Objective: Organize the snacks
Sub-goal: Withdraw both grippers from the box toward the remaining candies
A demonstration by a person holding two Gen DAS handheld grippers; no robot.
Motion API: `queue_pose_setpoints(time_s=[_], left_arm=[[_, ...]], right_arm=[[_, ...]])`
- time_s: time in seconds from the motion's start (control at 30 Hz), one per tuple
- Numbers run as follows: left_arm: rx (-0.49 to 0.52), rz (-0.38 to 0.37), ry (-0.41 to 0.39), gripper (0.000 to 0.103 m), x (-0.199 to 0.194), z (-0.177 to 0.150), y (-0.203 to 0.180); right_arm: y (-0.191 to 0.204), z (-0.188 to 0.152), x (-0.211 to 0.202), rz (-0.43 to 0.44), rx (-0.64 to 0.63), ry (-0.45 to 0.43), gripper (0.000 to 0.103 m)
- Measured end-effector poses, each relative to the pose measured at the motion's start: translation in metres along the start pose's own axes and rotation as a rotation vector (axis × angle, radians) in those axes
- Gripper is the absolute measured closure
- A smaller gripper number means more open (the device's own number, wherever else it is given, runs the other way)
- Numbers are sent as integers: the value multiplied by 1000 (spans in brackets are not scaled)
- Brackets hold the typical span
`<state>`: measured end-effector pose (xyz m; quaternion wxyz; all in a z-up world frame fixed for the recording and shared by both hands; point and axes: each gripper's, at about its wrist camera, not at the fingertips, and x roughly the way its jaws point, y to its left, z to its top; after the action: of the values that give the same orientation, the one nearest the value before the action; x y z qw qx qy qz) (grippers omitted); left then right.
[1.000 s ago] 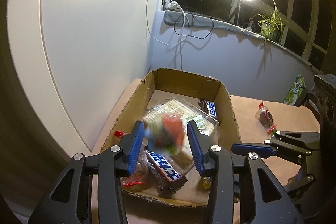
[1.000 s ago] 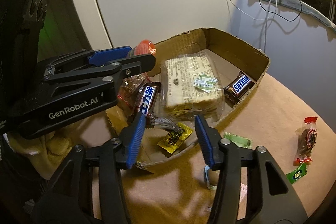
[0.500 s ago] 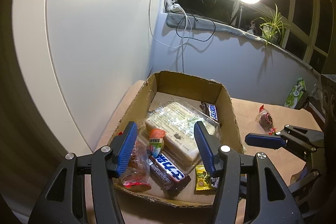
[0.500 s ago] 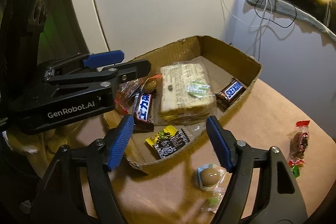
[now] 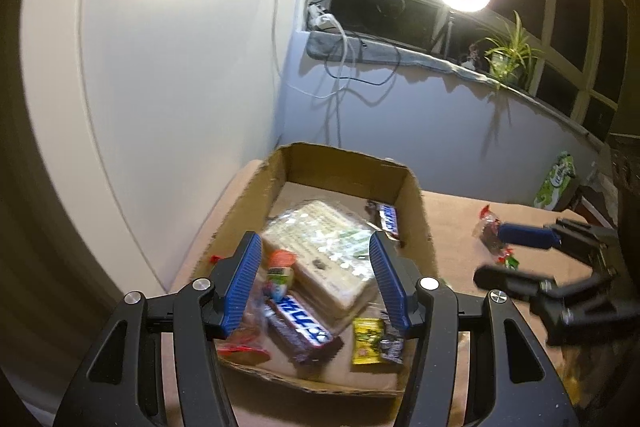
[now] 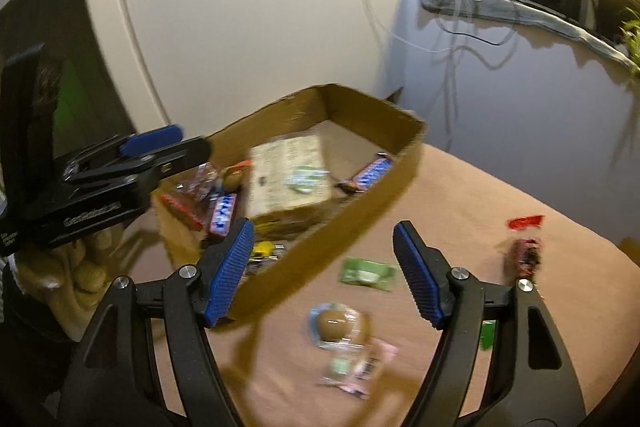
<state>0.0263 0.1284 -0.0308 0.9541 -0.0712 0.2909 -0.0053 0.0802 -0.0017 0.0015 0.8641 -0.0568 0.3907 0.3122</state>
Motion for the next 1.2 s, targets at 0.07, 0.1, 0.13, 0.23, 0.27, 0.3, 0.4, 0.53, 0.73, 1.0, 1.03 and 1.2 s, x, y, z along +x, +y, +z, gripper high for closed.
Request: queue_pose_setpoints(time_s=[0.07, 0.1, 0.13, 0.23, 0.27, 0.3, 0.4, 0.53, 0.73, 1.0, 1.03, 1.2], left_arm=[[16, -15, 1, 47, 0, 0, -9], [29, -26, 2, 47, 0, -1, -16], [38, -33, 4, 47, -1, -2, -20], [72, -60, 15, 47, 0, -5, -38], [86, -74, 22, 47, 1, -7, -45], [92, -82, 27, 47, 1, -8, -50], [129, -121, 43, 47, -1, -15, -70], [176, -175, 75, 48, -2, -27, -95], [217, -242, 156, 56, 4, -50, -123], [244, -242, 243, 61, 15, -73, -134], [241, -241, 251, 61, 16, -74, -134], [237, -242, 278, 61, 25, -76, -137]], right_arm=[[-14, -2, -4, -13, 27, -3, 28], [-23, -3, -7, -18, 46, -3, 28], [-29, -5, -8, -23, 60, -4, 28], [-50, -11, -15, -52, 97, -8, 28], [-56, -13, -17, -66, 106, -8, 28], [-64, -15, -18, -78, 117, -8, 28], [-86, -21, -22, -105, 152, -5, 28], [-112, -30, -20, -151, 192, 21, 28], [-129, -45, -15, -158, 224, 79, 28], [-136, -64, -3, -152, 264, 166, 28], [-136, -66, -1, -146, 268, 174, 28], [-131, -69, 7, -127, 277, 198, 29]])
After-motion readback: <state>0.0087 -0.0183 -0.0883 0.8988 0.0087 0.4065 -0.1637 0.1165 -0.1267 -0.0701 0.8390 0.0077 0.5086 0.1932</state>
